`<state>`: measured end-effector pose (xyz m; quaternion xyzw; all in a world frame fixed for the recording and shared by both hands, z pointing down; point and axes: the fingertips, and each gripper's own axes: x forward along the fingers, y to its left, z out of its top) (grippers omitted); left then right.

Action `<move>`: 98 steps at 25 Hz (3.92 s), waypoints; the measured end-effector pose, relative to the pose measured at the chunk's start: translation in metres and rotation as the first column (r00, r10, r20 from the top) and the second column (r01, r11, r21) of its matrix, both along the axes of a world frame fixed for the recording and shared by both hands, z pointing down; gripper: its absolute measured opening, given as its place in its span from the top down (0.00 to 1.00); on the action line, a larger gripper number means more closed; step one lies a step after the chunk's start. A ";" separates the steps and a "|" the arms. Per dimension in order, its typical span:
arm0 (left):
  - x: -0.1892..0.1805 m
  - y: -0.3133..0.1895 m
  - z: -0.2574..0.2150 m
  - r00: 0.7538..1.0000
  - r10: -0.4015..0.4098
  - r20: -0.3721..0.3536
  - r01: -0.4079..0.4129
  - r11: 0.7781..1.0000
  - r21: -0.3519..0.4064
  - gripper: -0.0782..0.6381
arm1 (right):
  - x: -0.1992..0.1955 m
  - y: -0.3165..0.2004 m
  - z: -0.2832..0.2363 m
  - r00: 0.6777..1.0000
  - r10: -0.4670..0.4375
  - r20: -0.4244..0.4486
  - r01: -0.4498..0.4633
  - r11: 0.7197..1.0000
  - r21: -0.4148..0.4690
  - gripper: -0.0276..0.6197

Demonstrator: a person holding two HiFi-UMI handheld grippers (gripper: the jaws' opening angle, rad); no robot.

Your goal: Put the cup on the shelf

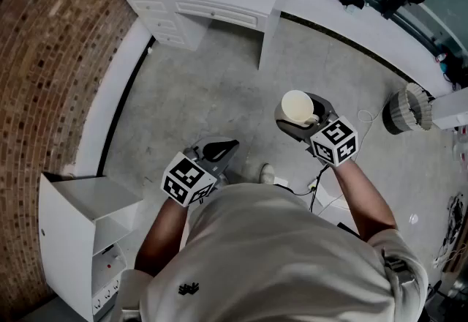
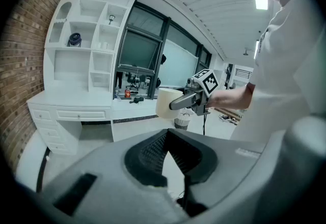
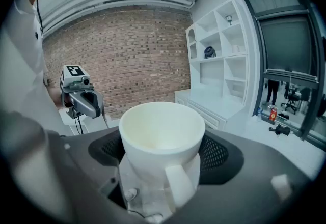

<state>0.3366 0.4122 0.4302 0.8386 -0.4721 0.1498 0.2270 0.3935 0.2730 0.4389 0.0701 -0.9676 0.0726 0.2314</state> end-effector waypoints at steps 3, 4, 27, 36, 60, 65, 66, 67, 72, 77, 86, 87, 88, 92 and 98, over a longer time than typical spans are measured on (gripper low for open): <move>-0.018 0.020 0.001 1.000 -0.002 -0.016 0.002 1.000 0.005 0.88 | -0.021 0.014 0.002 1.000 0.014 -0.010 -0.014 1.000 0.000 0.28; -0.024 0.026 0.001 1.000 -0.001 -0.016 0.001 1.000 0.007 0.88 | -0.027 0.018 0.002 1.000 0.019 -0.013 -0.019 1.000 0.002 0.29; -0.128 0.042 0.015 0.999 0.046 0.025 -0.047 0.998 0.040 0.88 | -0.143 0.030 0.009 0.999 0.050 -0.017 -0.051 0.997 -0.050 0.28; -0.178 -0.050 -0.002 1.000 0.023 0.003 -0.023 0.999 0.028 0.88 | -0.206 -0.067 -0.007 0.999 0.017 0.032 -0.016 1.000 -0.014 0.28; -0.205 -0.270 0.007 0.989 0.145 -0.002 -0.145 0.989 0.003 0.88 | -0.247 -0.271 0.014 0.998 0.050 0.028 -0.050 0.999 0.003 0.28; -0.242 -0.303 0.007 0.977 0.213 -0.008 -0.213 0.977 0.029 0.88 | -0.279 -0.301 0.014 0.994 0.103 0.022 -0.104 0.994 0.015 0.28; -0.251 -0.311 0.006 0.974 0.227 -0.009 -0.226 0.973 0.035 0.88 | -0.286 -0.310 0.013 0.993 0.118 0.022 -0.118 0.993 0.016 0.28; -0.260 -0.320 0.004 0.970 0.241 -0.009 -0.241 0.970 0.040 0.88 | -0.292 -0.319 0.011 0.991 0.133 0.022 -0.133 0.991 0.017 0.28; -0.308 -0.353 -0.006 0.952 0.307 -0.005 -0.306 0.951 0.046 0.88 | -0.329 -0.356 0.004 0.980 0.198 0.015 -0.199 0.980 0.027 0.28; -0.364 -0.374 -0.006 0.937 0.350 -0.011 -0.349 0.936 0.046 0.88 | -0.371 -0.384 0.006 0.966 0.260 0.008 -0.260 0.965 0.031 0.28; -0.443 -0.411 0.006 0.918 0.397 -0.020 -0.397 0.918 0.028 0.88 | -0.425 -0.445 0.013 0.936 0.351 0.014 -0.351 0.935 0.047 0.28; -0.447 -0.416 0.008 0.918 0.396 -0.024 -0.395 0.918 0.023 0.88 | -0.427 -0.452 0.014 0.934 0.358 0.013 -0.358 0.933 0.046 0.28; -0.450 -0.421 0.009 0.919 0.394 -0.028 -0.393 0.919 0.021 0.88 | -0.429 -0.460 0.016 0.932 0.362 0.010 -0.362 0.931 0.047 0.28; -0.451 -0.451 0.010 0.923 0.383 -0.037 -0.382 0.924 0.026 0.88 | -0.429 -0.499 0.023 0.931 0.366 -0.004 -0.365 0.929 0.057 0.29; -0.456 -0.506 0.003 0.937 0.347 -0.027 -0.347 0.938 0.022 0.88 | -0.434 -0.568 0.037 0.936 0.352 -0.018 -0.351 0.934 0.062 0.29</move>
